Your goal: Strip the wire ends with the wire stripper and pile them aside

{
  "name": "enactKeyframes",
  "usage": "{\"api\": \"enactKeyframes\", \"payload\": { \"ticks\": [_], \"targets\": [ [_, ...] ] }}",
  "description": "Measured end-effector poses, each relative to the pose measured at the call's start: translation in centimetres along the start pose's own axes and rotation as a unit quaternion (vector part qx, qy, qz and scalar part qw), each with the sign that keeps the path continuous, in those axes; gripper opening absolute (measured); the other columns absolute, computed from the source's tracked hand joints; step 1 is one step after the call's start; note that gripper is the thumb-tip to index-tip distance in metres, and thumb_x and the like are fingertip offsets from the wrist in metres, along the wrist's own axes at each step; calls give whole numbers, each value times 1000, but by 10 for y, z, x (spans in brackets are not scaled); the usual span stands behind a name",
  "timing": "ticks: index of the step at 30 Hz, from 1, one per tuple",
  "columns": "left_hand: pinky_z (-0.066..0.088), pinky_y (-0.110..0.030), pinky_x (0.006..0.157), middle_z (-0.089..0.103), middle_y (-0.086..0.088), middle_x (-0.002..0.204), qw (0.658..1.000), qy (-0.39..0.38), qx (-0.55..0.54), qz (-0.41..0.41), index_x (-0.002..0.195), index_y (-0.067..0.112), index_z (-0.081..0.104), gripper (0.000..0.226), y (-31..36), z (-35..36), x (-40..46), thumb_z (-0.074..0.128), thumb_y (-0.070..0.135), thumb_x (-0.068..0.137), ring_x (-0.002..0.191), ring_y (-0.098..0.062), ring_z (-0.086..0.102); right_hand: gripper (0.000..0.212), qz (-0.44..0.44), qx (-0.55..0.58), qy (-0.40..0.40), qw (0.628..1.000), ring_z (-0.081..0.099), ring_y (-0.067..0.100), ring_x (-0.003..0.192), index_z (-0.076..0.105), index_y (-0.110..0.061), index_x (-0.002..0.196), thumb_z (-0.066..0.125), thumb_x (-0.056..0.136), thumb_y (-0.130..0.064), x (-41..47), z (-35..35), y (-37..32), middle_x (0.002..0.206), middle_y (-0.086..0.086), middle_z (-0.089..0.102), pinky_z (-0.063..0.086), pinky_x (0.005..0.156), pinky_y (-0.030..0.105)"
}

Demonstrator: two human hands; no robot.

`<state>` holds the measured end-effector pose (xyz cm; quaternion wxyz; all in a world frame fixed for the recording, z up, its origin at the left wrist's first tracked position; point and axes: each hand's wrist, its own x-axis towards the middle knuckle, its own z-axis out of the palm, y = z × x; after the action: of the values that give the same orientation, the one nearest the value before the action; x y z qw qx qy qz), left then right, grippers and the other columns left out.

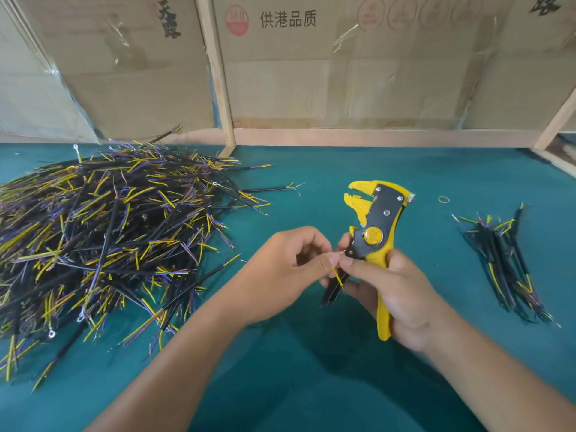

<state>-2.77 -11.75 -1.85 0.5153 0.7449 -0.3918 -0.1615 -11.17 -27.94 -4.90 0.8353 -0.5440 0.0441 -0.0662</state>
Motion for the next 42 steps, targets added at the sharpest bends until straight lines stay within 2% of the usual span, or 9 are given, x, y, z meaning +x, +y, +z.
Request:
{"api": "enactKeyframes", "payload": {
  "ticks": [5, 12, 16, 21, 26, 30, 36, 39, 42],
  "targets": [
    [34, -10, 54, 61, 23, 62, 1000, 3, 24, 15, 82, 16, 62, 19, 2, -1, -1, 55, 12, 99, 52, 3, 45, 15, -4, -7, 3, 1000, 63, 27, 80, 67, -9, 100, 68, 85, -8, 3, -4, -1, 84, 12, 61, 57, 90, 52],
    [34, -25, 49, 53, 7, 55, 998, 67, -10, -19, 76, 23, 56, 9, -2, 0, 3, 50, 24, 83, 51, -14, 39, 17, 42, -4, -1, 999, 61, 30, 77, 67, -5, 99, 67, 83, -10, 2, -6, -6, 84, 14, 60, 57, 77, 45],
    [34, -21, 47, 56, 5, 52, 996, 83, -6, -20, 77, 26, 52, 7, -6, 3, 4, 50, 27, 84, 45, -11, 39, 21, 127, -33, -10, 991, 68, 35, 79, 65, 0, 105, 68, 88, -13, 0, -6, -12, 90, 21, 68, 59, 73, 46],
    [31, -13, 44, 58, 4, 52, 994, 101, 2, -30, 81, 25, 50, 15, -13, 10, 5, 51, 17, 95, 40, -5, 39, 19, 196, -68, -15, 978, 72, 45, 92, 63, 4, 105, 51, 101, -11, -4, -8, -19, 99, 31, 71, 60, 71, 45],
    [35, -13, 49, 61, 4, 53, 994, 99, 25, -27, 84, 27, 48, 16, -13, 15, 3, 46, 14, 93, 46, -3, 48, 26, 161, -61, -1, 985, 72, 38, 87, 62, -1, 103, 66, 88, -22, 2, -2, -25, 93, 22, 71, 59, 73, 42],
    [33, -16, 44, 64, 2, 56, 996, 58, 70, 2, 87, 34, 40, 9, -13, 14, 2, 40, 25, 88, 43, -8, 38, 30, 131, -94, 1, 987, 67, 29, 83, 62, -7, 101, 71, 79, -25, 5, -4, -26, 89, 12, 67, 56, 87, 50],
    [35, -19, 48, 65, 5, 62, 995, 24, 86, 42, 92, 35, 33, 11, -16, 12, 1, 36, 24, 95, 49, -9, 41, 31, 162, -44, -26, 986, 64, 34, 81, 65, -2, 104, 68, 81, -21, -3, -25, -31, 95, 22, 67, 56, 77, 44],
    [36, -21, 53, 65, 13, 75, 992, 26, 110, 58, 98, 34, 31, 4, -17, 6, 2, 30, 35, 102, 56, -10, 44, 25, 170, -33, -57, 983, 66, 37, 83, 69, -3, 101, 66, 81, -20, -8, -35, -36, 98, 26, 67, 57, 77, 43],
    [36, -28, 53, 56, 5, 77, 991, 37, 111, 71, 102, 29, 31, 13, -17, -3, 2, 28, 42, 102, 54, -15, 37, 25, 180, -51, -67, 980, 66, 39, 83, 68, -3, 100, 64, 82, -19, -8, -37, -39, 96, 27, 66, 57, 77, 44]
  ]
}}
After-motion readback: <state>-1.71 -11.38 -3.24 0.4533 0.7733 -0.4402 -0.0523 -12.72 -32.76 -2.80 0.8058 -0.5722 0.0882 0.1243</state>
